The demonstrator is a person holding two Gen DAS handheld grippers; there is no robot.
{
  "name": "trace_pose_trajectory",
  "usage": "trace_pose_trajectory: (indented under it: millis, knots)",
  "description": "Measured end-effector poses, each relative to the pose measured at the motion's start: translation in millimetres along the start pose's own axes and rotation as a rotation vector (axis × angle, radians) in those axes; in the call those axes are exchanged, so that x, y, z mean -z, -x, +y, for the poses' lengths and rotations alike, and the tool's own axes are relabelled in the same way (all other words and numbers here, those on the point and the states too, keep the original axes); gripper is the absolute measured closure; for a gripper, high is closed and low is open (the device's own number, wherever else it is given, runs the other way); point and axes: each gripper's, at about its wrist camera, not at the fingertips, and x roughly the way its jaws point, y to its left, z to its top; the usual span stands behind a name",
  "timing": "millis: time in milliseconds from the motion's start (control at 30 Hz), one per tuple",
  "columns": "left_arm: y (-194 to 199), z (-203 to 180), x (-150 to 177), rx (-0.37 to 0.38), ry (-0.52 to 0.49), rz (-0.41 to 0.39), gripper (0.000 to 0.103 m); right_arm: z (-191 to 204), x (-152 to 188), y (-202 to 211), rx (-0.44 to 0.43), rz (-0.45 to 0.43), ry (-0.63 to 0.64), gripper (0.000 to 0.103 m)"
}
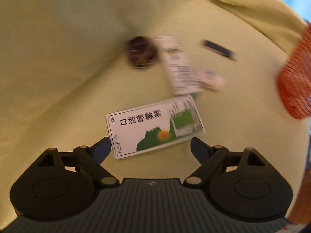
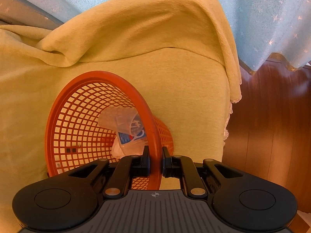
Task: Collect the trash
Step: 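Close the left gripper on the green-and-white medicine box and lift it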
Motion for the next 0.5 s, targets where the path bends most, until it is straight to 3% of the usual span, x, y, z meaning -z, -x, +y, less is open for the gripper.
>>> trace_pose_trajectory:
  millis: [67,133,267,400,500]
  knots:
    - [5.2,-18.9,-0.9,0.027,-0.099,-0.002,0.026,1.0,-0.3,-0.2,0.003,0.0,0.002,0.095]
    - [9.1,-29.6,-3.3,0.0,-0.21,-0.022,0.026,2.2,-0.2,0.0,0.005,0.001,0.009,0.095]
    - [8.2,-29.6,-16.1,-0.033,-0.356,-0.047,0.018,2.3,1.3,0.2,0.009,-0.002,0.021,0.095]
    - [-11.5,-34.2,-24.8,-0.009,-0.483,0.018,0.017,0.7,2.4,0.6,0.005,0.001,0.017,0.095]
    - [-24.7,-39.8,-24.5,-0.004,-0.522,0.053,0.018,-0.4,2.7,0.8,0.002,0.004,0.017,0.095]
